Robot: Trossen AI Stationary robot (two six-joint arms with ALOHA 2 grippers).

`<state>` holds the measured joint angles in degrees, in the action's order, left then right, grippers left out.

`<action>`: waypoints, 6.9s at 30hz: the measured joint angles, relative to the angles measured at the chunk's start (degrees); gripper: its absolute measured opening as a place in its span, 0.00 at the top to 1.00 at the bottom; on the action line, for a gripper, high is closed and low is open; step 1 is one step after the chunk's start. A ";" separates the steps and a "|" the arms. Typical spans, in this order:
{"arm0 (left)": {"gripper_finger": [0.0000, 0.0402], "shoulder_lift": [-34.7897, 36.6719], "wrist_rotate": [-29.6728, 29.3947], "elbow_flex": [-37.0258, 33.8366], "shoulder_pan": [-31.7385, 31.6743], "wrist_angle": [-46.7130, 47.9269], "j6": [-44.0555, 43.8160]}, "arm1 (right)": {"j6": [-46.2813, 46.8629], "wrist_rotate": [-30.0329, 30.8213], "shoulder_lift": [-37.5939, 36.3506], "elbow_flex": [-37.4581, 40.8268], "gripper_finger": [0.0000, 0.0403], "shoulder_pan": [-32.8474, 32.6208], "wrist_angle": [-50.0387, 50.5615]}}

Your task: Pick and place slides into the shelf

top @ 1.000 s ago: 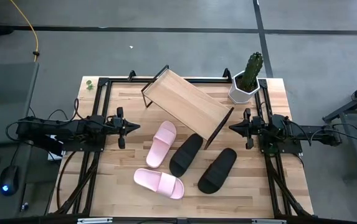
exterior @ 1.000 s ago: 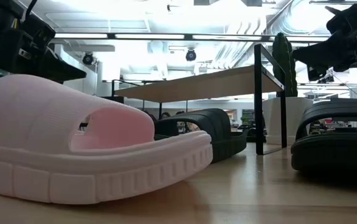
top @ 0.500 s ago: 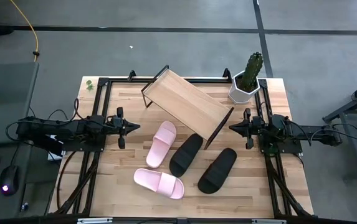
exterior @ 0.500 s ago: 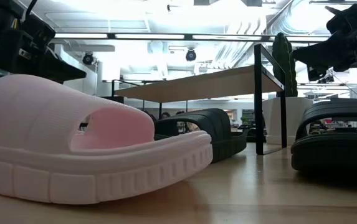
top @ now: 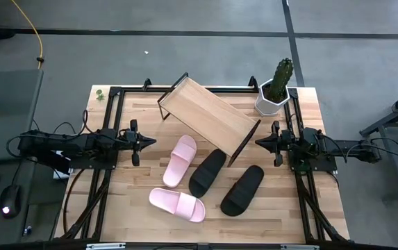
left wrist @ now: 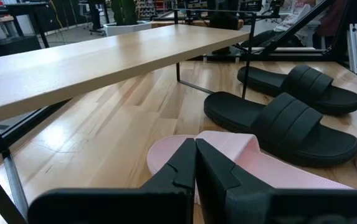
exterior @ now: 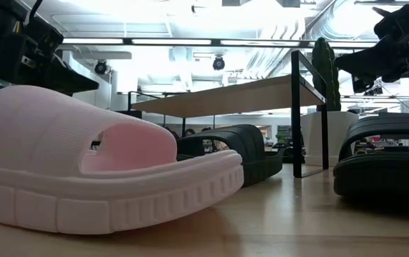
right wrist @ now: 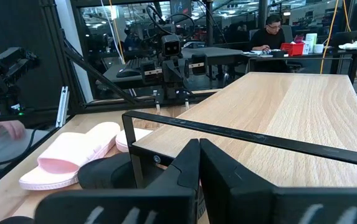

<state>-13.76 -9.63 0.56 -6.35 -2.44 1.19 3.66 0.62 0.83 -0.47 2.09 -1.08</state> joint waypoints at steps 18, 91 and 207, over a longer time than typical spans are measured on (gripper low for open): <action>1.00 0.00 0.00 0.02 -0.02 0.00 -0.01 | 0.00 0.00 0.02 0.00 1.00 0.00 0.01; 1.00 0.00 -0.02 0.02 -0.01 -0.50 -0.04 | 2.61 0.00 0.02 0.00 1.00 0.01 -0.02; 1.00 -33.04 1.15 76.64 -0.02 39.45 -4.03 | -6.33 -1.54 40.32 -67.28 1.00 0.02 23.64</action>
<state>-46.80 -8.48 77.20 -6.37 37.02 -2.84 -2.67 -0.92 41.15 -67.75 2.11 22.56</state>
